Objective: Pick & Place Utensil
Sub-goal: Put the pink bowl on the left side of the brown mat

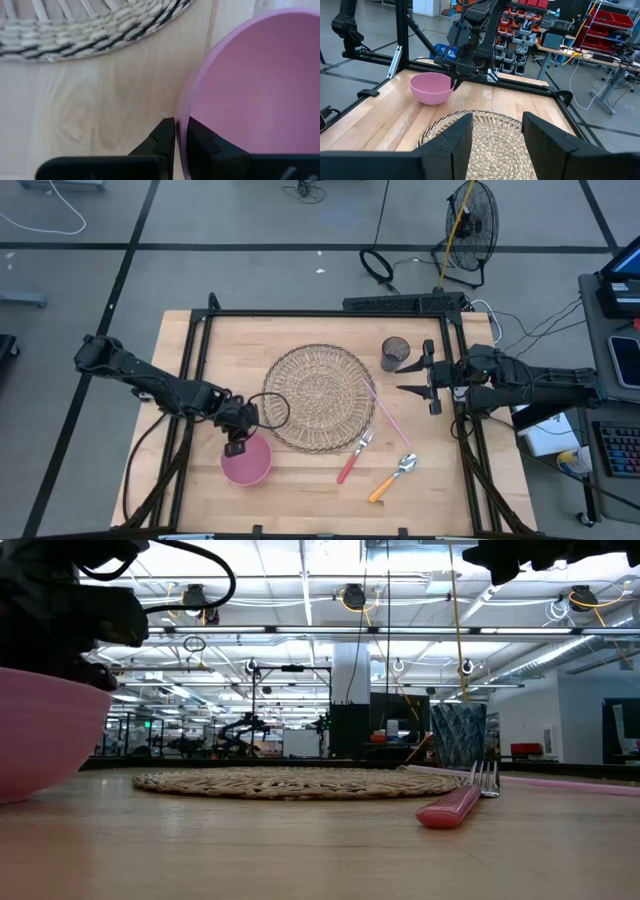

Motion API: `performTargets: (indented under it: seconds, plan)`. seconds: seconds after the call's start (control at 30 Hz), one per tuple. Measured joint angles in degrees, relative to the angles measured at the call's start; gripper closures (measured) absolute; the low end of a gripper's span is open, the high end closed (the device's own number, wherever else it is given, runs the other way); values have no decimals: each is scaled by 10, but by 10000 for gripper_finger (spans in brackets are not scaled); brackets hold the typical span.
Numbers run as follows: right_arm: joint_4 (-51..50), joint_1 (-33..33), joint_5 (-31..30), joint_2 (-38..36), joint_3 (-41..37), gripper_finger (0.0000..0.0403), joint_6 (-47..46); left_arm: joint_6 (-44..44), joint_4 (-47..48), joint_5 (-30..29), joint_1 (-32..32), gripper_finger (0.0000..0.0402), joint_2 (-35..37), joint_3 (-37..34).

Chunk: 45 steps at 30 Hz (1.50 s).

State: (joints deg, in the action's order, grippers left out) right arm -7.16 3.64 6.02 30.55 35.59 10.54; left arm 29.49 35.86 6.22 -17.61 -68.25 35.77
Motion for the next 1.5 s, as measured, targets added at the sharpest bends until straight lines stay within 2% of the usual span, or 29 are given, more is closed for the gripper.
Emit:
performTargets:
  seconds: [0.13,0.3,0.53,0.7,0.9,1.3,1.5]
  plan:
    - [0,0,0,0,0,243,0,5,0,-31,0,369,0,0]
    - [0,0,0,0,0,243,0,-4,1,-33,0,380,0,0]
    - [0,0,0,0,0,243,0,-113,-4,-33,-6,391,0,0]
    - [0,0,0,0,0,243,0,-132,-10,-33,-6,367,0,0]
    - [0,0,0,0,0,243,0,-235,-36,-28,-9,355,0,0]
    - [-10,0,0,0,0,243,-9,-230,-43,-25,-9,393,0,0]
    - [-10,0,0,0,0,243,-9,-217,-43,-28,-9,364,0,0]
